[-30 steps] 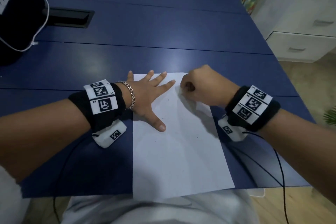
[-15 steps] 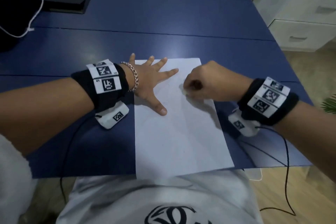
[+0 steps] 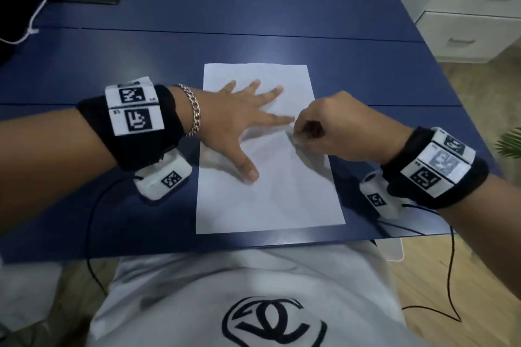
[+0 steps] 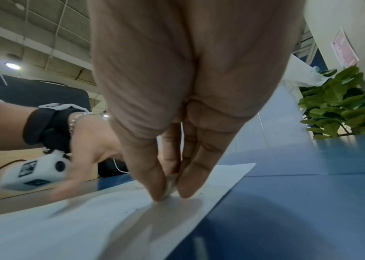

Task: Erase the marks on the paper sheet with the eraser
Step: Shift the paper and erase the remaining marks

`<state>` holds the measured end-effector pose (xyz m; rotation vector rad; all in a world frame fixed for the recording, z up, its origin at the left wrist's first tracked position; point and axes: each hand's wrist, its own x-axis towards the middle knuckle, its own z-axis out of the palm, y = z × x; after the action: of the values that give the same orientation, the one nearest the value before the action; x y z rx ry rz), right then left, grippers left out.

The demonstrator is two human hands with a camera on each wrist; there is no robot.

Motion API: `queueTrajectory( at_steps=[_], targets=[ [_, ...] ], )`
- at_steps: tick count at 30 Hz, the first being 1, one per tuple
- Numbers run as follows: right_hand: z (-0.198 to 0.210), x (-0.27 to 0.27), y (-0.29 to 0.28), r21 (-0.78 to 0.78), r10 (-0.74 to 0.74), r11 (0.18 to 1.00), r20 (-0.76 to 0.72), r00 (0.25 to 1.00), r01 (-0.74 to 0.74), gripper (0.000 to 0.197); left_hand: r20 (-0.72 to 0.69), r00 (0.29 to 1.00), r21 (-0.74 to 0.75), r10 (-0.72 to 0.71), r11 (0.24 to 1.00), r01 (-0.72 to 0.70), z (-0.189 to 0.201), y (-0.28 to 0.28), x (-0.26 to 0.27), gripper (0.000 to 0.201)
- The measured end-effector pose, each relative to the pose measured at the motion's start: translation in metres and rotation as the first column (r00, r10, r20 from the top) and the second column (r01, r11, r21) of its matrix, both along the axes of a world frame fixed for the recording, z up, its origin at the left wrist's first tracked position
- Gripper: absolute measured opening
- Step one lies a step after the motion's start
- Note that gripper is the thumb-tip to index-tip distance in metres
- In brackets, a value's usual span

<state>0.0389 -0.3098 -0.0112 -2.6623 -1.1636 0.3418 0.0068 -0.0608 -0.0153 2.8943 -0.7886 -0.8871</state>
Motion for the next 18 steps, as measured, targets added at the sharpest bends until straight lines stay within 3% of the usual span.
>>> queueTrajectory(
  at_steps=[4,8,14,18],
  targets=[
    [-0.004,0.001,0.0,0.01,-0.021,1.0,0.084,0.996,0.02,0.013,-0.082,0.994,0.093,-0.068,0.993,0.076,-0.01,-0.013,-0.03,0.149],
    [0.011,-0.015,-0.011,0.052,0.001,0.999,0.017,1.0,-0.002,0.012,-0.049,0.996,0.017,-0.079,0.997,0.08,-0.017,-0.009,-0.039,0.133],
    [0.021,-0.066,-0.014,0.081,0.168,0.984,-0.169,0.971,-0.156,0.017,-0.026,0.989,-0.051,-0.149,0.988,0.147,-0.026,-0.016,-0.041,0.117],
    [-0.001,-0.079,-0.004,0.088,0.166,0.984,-0.106,0.98,-0.157,0.016,-0.064,0.989,0.018,-0.131,0.991,0.133,-0.028,-0.02,-0.037,0.118]
  ],
)
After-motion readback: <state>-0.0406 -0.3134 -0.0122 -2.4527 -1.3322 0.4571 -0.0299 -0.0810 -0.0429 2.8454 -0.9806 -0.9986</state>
